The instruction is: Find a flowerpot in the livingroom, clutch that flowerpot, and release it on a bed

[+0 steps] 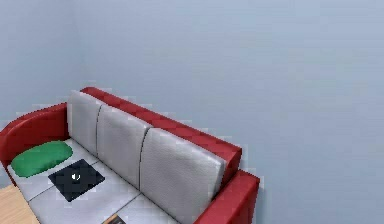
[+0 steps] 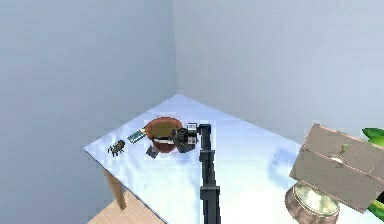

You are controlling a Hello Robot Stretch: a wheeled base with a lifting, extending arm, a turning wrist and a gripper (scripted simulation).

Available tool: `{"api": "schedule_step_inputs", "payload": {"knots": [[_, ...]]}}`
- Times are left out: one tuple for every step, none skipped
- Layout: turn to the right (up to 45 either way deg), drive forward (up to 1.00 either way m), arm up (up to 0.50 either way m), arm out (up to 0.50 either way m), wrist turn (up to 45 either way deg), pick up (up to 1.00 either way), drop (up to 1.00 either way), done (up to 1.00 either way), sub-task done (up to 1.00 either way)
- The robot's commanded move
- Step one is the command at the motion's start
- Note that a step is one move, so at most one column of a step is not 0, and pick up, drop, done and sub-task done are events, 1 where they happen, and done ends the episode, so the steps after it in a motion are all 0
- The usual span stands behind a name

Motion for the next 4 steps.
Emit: {"api": "schedule_step_inputs", "payload": {"knots": [[0.0,0.00,0.10,0.00,0.0,0.00,0.00,0.00,0.00],[0.0,0.00,0.24,0.00,0.0,0.00,0.00,0.00,0.00],[0.0,0.00,0.00,0.00,-45.0,0.00,0.00,0.00,0.00],[0.0,0.00,0.00,0.00,-45.0,0.00,0.00,0.00,0.00]]}}
